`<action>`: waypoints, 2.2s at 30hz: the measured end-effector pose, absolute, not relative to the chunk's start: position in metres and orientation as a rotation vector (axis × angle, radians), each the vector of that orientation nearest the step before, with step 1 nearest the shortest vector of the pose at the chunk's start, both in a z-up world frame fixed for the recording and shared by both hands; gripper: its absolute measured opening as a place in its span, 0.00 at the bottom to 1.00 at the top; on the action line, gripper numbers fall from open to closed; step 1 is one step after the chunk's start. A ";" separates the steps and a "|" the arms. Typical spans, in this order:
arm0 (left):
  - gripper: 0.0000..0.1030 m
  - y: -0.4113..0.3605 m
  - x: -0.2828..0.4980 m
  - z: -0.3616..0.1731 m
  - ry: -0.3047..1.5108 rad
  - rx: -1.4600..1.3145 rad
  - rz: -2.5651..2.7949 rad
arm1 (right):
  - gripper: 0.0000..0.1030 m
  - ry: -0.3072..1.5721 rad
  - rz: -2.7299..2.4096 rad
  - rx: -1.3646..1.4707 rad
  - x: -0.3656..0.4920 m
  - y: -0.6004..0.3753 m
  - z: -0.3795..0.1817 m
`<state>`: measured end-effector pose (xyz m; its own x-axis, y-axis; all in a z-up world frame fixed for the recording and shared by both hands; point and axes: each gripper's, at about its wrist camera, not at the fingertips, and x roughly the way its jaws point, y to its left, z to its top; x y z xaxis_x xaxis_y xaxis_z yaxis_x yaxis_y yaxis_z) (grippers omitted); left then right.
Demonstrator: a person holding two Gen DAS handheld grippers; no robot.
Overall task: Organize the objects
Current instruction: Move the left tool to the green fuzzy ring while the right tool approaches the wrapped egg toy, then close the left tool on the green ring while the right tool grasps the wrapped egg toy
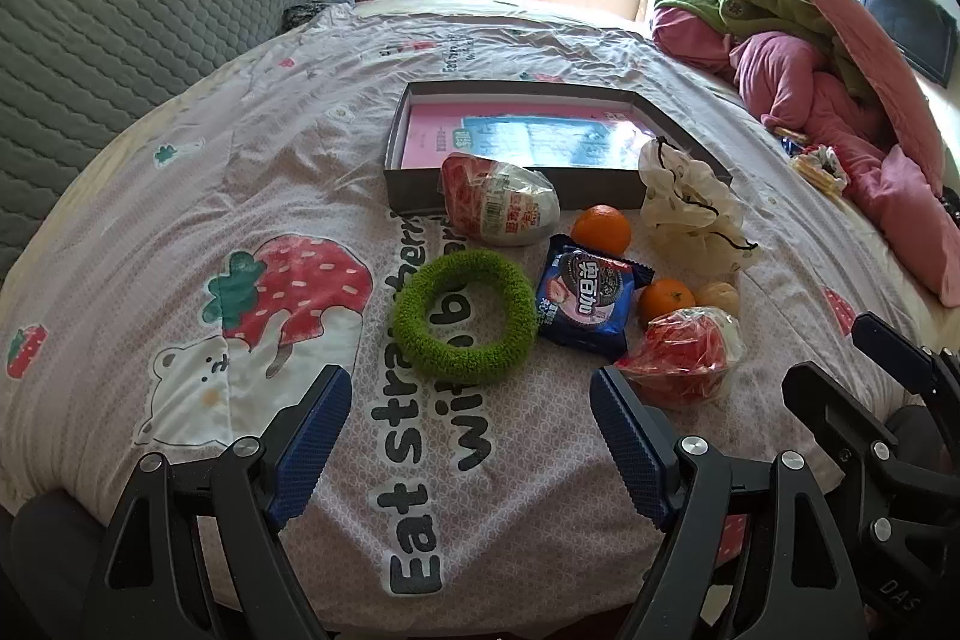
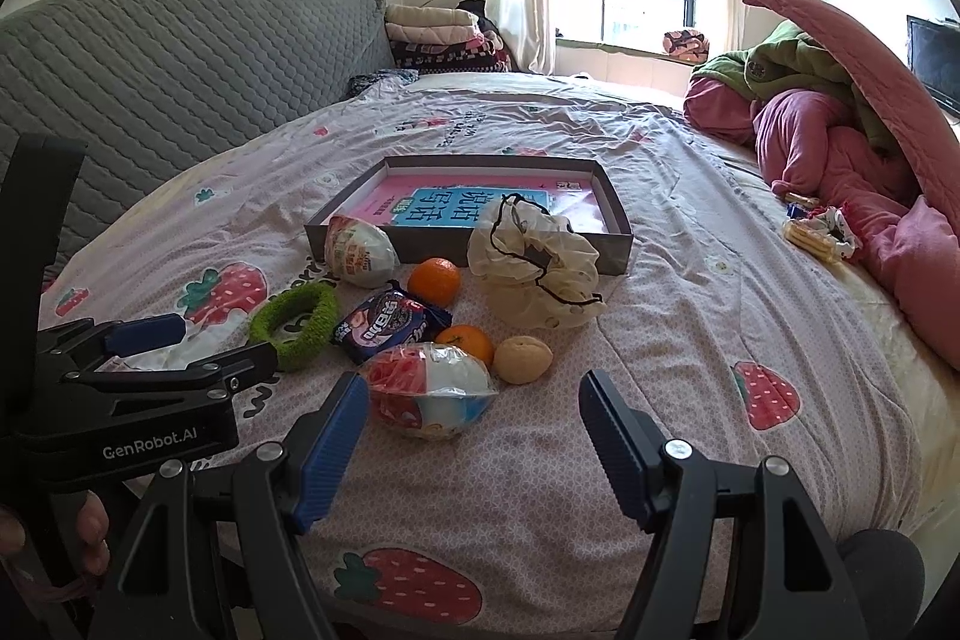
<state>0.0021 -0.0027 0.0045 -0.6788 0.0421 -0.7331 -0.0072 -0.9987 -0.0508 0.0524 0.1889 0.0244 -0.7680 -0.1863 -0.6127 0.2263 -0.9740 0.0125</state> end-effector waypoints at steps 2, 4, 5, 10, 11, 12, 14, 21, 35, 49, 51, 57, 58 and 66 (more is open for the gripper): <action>0.80 -0.003 0.002 0.004 -0.070 -1.248 2.852 | 0.70 0.090 -2.762 0.946 0.053 0.189 0.024; 0.80 -0.003 0.002 0.004 -0.068 -1.246 2.853 | 0.70 0.090 -2.761 0.947 0.053 0.189 0.024; 0.80 -0.003 0.002 0.004 -0.067 -1.247 2.853 | 0.70 0.091 -2.761 0.946 0.053 0.189 0.024; 0.80 -0.004 0.002 0.003 -0.067 -1.255 2.851 | 0.70 0.093 -2.755 0.954 0.053 0.188 0.023; 0.80 -0.004 0.002 0.003 -0.068 -1.255 2.851 | 0.70 0.093 -2.755 0.954 0.053 0.188 0.024; 0.80 -0.005 0.001 0.002 -0.068 -1.256 2.852 | 0.70 0.093 -2.754 0.954 0.053 0.187 0.023; 0.80 -0.007 0.001 0.001 -0.072 -1.258 2.855 | 0.70 0.088 -2.751 0.957 0.053 0.187 0.023; 0.80 -0.020 -0.004 -0.005 -0.114 -1.282 2.855 | 0.70 0.097 -2.733 0.978 0.050 0.182 0.018; 0.80 -0.018 -0.015 -0.018 -0.069 -1.288 2.839 | 0.70 0.057 -2.686 1.049 0.037 0.180 -0.001; 0.80 -0.017 -0.035 -0.032 -0.013 -1.300 2.805 | 0.70 0.052 -2.661 1.082 0.023 0.172 -0.016; 0.80 -0.014 -0.038 -0.033 0.001 -1.296 2.800 | 0.70 0.044 -2.660 1.085 0.021 0.173 -0.017; 0.80 -0.011 -0.054 -0.039 0.029 -1.311 2.801 | 0.70 0.028 -2.645 1.078 0.016 0.171 -0.019; 0.80 -0.011 -0.057 -0.041 0.030 -1.315 2.799 | 0.70 0.024 -2.641 1.077 0.015 0.170 -0.020; 0.81 -0.018 -0.077 -0.050 -0.006 -1.348 2.788 | 0.70 -0.007 -2.617 1.110 0.002 0.166 -0.027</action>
